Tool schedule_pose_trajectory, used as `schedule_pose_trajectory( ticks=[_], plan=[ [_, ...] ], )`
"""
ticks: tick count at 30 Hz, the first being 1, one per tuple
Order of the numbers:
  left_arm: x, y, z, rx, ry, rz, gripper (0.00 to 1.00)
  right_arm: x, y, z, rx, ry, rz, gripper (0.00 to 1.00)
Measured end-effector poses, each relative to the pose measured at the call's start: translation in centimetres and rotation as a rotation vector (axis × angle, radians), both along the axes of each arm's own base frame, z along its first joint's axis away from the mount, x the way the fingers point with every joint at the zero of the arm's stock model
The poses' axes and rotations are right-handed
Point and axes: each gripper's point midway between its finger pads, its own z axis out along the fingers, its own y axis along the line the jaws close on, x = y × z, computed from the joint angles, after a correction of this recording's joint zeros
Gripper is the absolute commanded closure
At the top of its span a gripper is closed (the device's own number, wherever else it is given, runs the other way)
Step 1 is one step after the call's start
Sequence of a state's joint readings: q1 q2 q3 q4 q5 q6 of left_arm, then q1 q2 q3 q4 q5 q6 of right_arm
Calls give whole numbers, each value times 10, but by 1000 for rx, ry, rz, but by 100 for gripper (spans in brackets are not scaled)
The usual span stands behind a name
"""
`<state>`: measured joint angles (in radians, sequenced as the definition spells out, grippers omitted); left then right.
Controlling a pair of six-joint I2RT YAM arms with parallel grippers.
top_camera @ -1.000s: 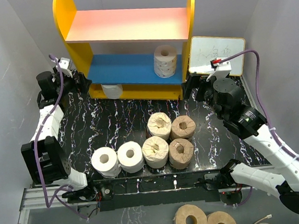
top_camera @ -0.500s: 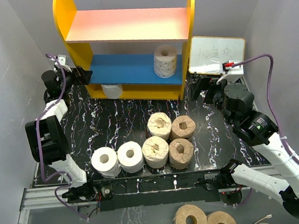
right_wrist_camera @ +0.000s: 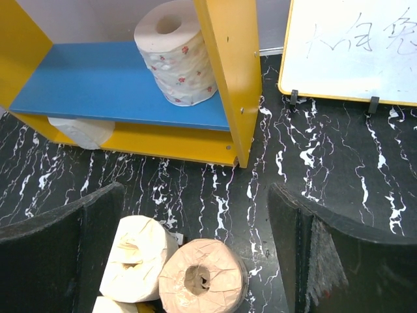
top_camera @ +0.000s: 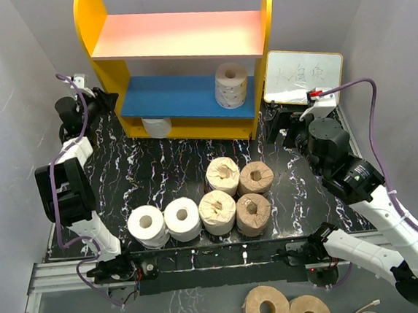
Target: Place and organize the paper towels onto the shelf
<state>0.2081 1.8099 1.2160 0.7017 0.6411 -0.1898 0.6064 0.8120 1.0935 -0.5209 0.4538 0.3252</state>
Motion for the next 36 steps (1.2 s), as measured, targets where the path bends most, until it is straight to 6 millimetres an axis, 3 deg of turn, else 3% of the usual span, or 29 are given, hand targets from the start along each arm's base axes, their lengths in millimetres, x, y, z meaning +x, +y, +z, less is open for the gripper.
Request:
schedule_pose_trajectory(
  ticks=[4, 7, 14, 21, 25, 27, 28, 29, 30, 33, 36],
  plan=[
    [-1, 1, -2, 11, -18, 15, 77, 1, 1, -4, 2, 4, 4, 10],
    [-1, 1, -2, 14, -36, 24, 99, 1, 3, -6, 4, 8, 8, 7],
    [-11, -1, -3, 40, -55, 60, 100, 2, 4, -5, 14, 2, 8, 5],
    [-51, -7, -4, 112, -17, 70, 100, 0, 3, -5, 20, -2, 10, 2],
    [-70, -11, -5, 159, -9, 68, 95, 1, 17, -14, -12, 27, 83, 3],
    [-77, -12, -6, 182, 6, 64, 82, 1, 29, -22, -49, 73, 154, 3],
    [-78, -12, -6, 190, 10, 64, 68, 1, 38, -26, -69, 106, 198, 4],
    [-80, -12, -6, 199, 16, 64, 19, 2, 47, -29, -85, 132, 242, 5],
    [-82, -12, -7, 206, 23, 63, 4, 3, 55, -31, -92, 153, 276, 9],
    [-99, -30, -14, 199, 91, -16, 1, -2, 78, -59, -140, 263, 415, 20],
    [-116, -38, -17, 226, 153, -46, 1, -21, 91, -84, -188, 366, 539, 22]
  ],
)
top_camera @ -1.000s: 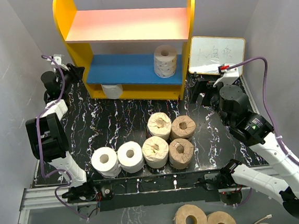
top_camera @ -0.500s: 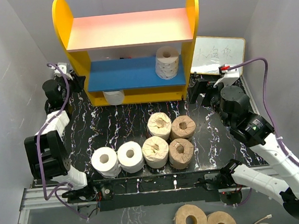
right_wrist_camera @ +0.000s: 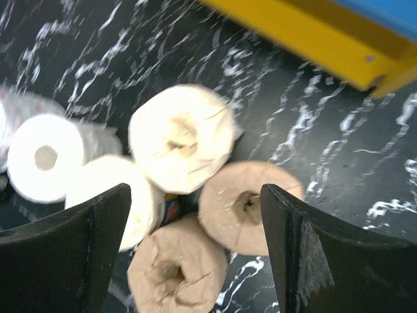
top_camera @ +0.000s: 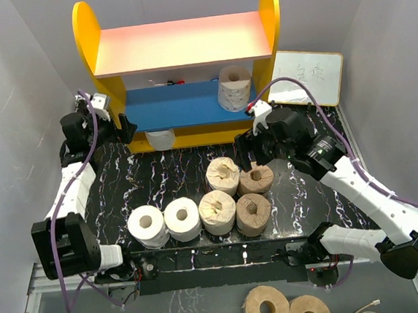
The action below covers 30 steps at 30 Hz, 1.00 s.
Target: Place and organize the paper towels onto the shelf
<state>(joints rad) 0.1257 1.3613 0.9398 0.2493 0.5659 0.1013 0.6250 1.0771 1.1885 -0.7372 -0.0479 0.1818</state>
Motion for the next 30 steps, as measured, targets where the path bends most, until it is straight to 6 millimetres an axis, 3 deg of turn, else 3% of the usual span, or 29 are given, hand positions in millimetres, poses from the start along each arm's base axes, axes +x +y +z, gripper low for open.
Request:
schedule_pose_trajectory(
  ticks=[6, 10, 14, 18, 21, 25, 30],
  plan=[
    [-50, -4, 30, 98, 48, -52, 1, -51, 46, -9, -63, 78, 272, 24],
    [-83, -2, 49, 192, 56, -71, 1, -72, 72, -13, -132, 92, 377, 28],
    [-112, 7, 25, 269, 159, -60, 1, -80, 83, -32, -224, 115, 405, 33],
    [-144, 11, -28, 289, 353, -73, 1, -67, 80, -43, -282, 97, 350, 35],
    [-162, 11, -51, 284, 453, -78, 1, -58, 78, -44, -291, 67, 309, 34],
    [-170, 13, -56, 280, 472, -55, 1, -50, 82, -49, -298, 58, 278, 41],
    [-168, 15, -53, 278, 461, -28, 1, -45, 88, -70, -334, 95, 260, 46]
  ],
)
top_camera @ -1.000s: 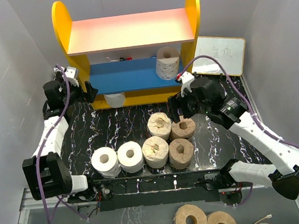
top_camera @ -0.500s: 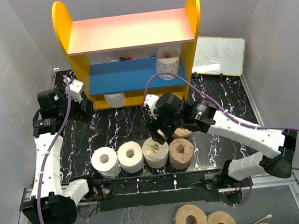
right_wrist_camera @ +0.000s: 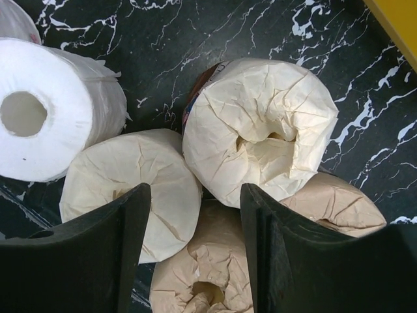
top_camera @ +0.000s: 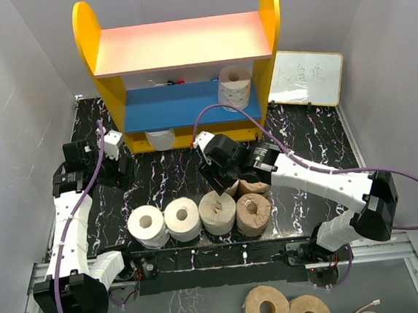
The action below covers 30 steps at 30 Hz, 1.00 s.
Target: Place and organize the paper towels onto the shelf
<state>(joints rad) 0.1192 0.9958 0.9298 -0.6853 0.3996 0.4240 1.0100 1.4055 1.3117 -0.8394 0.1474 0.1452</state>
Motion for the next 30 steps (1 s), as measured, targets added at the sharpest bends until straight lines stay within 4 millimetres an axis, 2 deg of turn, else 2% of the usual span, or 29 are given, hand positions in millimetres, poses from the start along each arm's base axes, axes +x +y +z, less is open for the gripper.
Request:
schedule_pose_trajectory(
  ticks=[10, 20, 30],
  plan=[
    [4, 5, -3, 11, -4, 38, 1, 3, 1, -34, -102, 50, -38, 52],
    [2, 9, -11, 23, 1, 56, 1, 4, 16, -50, -224, 30, -33, 58],
    [3, 9, -10, 23, -5, 60, 1, 19, 9, -54, -327, -29, -89, 57]
  ],
)
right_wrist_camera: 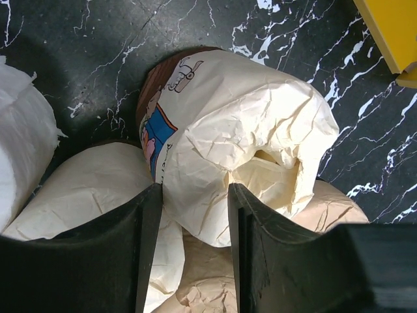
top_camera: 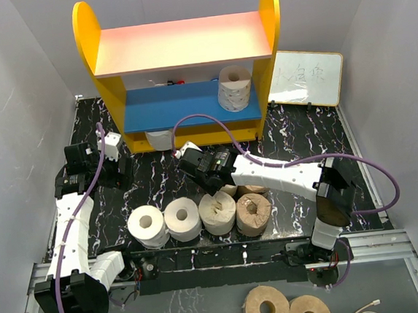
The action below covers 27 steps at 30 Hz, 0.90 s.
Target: Place and organize the paper towels onto the shelf
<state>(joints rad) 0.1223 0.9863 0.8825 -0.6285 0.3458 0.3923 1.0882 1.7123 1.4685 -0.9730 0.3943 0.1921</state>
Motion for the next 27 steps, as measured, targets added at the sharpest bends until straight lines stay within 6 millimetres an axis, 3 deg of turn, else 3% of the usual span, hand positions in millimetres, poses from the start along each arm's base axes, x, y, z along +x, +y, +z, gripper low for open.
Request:
schedule_pose_trajectory(
  ticks=[16, 27],
  plan=[
    [0, 3, -5, 10, 5, 10, 1, -4, 6, -3, 29, 28, -1, 56],
    [0, 5, -5, 19, -3, 20, 1, 1, 3, -13, -16, 13, -15, 61]
  ],
)
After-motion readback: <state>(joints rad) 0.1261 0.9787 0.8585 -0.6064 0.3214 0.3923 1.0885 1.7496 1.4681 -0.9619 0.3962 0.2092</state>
